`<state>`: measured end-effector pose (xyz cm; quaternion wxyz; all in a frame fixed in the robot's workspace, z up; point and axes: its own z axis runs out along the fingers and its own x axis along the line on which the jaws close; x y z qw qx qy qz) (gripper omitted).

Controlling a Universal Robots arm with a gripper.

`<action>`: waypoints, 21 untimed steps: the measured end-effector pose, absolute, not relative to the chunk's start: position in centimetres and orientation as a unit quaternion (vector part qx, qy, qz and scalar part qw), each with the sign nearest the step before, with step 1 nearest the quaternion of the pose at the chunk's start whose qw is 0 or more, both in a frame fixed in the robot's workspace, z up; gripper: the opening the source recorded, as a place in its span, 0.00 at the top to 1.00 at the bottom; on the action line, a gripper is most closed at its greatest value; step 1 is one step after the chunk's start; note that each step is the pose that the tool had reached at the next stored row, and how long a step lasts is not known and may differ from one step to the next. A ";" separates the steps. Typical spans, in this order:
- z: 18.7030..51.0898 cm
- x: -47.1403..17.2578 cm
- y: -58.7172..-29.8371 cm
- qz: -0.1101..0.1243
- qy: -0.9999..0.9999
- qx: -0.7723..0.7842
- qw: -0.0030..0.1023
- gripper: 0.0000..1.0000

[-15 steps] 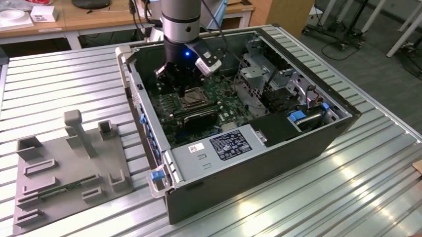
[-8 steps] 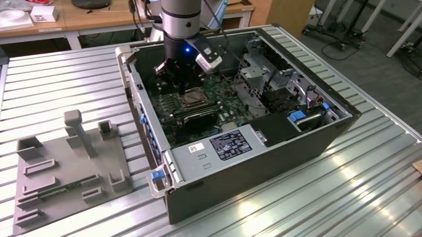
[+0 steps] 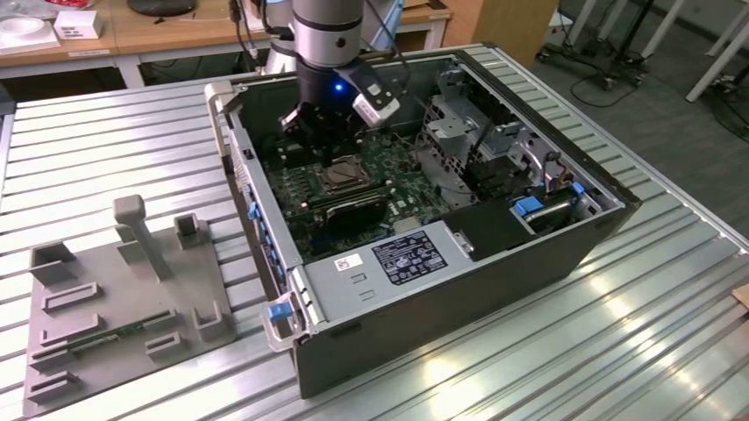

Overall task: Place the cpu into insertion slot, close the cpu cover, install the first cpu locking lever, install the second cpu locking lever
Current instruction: 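Install the second cpu locking lever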

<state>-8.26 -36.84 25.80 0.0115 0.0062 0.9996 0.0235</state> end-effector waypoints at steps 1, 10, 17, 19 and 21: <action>25.8 -8.1 -36.8 0.024 1.000 0.006 0.011 0.89; 25.8 -6.4 -36.8 0.024 1.000 0.006 0.011 0.89; 25.7 -6.0 -36.9 0.024 1.000 0.006 0.011 0.89; 25.7 -6.0 -37.1 0.024 1.000 0.006 0.012 0.89; 25.7 -6.0 -37.3 0.024 1.000 0.006 0.012 0.89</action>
